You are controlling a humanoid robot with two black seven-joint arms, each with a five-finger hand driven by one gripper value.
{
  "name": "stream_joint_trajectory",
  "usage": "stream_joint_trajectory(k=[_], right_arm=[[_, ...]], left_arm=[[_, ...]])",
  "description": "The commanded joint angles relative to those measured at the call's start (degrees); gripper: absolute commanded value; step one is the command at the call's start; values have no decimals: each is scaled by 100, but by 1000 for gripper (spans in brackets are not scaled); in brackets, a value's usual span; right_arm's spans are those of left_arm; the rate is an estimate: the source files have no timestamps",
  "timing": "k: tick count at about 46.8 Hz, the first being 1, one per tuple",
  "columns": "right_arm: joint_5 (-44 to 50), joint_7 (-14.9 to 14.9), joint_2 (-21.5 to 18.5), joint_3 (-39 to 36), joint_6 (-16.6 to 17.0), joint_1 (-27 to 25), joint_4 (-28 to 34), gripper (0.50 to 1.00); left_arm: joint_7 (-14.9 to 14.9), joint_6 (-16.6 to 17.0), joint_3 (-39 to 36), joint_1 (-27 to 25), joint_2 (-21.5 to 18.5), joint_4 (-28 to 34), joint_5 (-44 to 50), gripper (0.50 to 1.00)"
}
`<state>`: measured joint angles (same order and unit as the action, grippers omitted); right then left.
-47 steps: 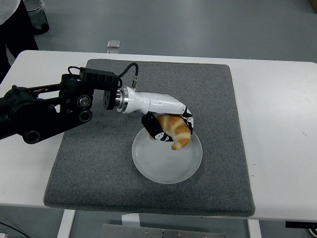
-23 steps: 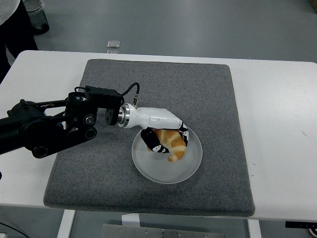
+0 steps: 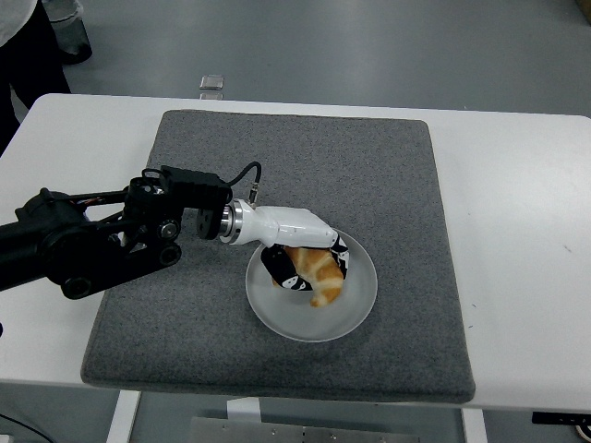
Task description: Place the bread on the plate
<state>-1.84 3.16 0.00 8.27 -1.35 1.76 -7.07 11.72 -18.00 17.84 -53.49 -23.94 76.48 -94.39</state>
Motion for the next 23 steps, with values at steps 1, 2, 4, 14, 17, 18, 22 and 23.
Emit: stream_joint_trajectory(k=[1,2,4,14,17,18,22,23], right_arm=[[0,0,0,-1,3,0,4,932],[0,0,0,-1,3,0,-5,932],[0,0,0,-1,3,0,4,930],[0,0,0,8,3,0,-5,932],[0,0,0,-1,3,0,-5,930],[0,0,0,-1,-6,0,-5,930],[0,0,0,-1,3,0,-5,930],[0,0,0,-1,3,0,4,930]], left_arm=[[-3,-1,0,5,-5,-19,0,500],[-3,-1,0,14,-5,-19,0,500],[-3,-1,0,22,-5,-19,8,500],[-3,-1,0,40,-14,-55,9,500],[-3,-1,9,49,-14,-55,17,503],[-3,-1,9,40,-23,-55,26,525],[6,-1,9,49,-31,-55,44,600],[6,-10,9,49,-31,-46,44,621]])
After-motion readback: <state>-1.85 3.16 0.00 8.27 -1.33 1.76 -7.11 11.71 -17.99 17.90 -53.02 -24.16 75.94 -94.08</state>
